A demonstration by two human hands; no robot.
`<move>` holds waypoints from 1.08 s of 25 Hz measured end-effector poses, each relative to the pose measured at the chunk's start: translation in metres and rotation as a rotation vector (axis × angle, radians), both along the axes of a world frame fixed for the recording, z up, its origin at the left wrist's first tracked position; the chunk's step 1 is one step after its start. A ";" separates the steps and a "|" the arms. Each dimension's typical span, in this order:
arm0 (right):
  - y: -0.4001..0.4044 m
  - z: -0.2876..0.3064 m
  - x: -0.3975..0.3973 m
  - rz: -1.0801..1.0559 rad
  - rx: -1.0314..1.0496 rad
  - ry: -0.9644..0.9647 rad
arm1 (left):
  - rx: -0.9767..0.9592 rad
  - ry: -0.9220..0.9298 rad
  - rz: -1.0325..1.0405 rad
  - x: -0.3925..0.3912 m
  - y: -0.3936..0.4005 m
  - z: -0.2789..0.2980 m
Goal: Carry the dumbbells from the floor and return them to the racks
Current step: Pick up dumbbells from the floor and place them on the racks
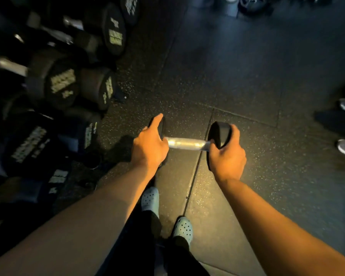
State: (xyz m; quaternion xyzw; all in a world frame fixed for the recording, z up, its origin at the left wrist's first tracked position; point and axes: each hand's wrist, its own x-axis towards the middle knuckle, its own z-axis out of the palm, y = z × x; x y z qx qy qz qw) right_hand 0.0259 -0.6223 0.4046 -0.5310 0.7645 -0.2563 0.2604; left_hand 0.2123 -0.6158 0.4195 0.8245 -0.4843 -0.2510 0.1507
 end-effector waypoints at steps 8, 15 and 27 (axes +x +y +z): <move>0.083 0.151 0.042 0.204 -0.169 -0.028 | -0.109 -0.019 0.227 0.033 0.128 0.165; 0.147 0.214 0.136 0.445 -0.205 -0.077 | -0.181 -0.088 0.472 0.109 0.243 0.227; 0.321 0.294 0.399 0.865 -0.374 -0.202 | -0.336 -0.241 0.952 0.302 0.474 0.308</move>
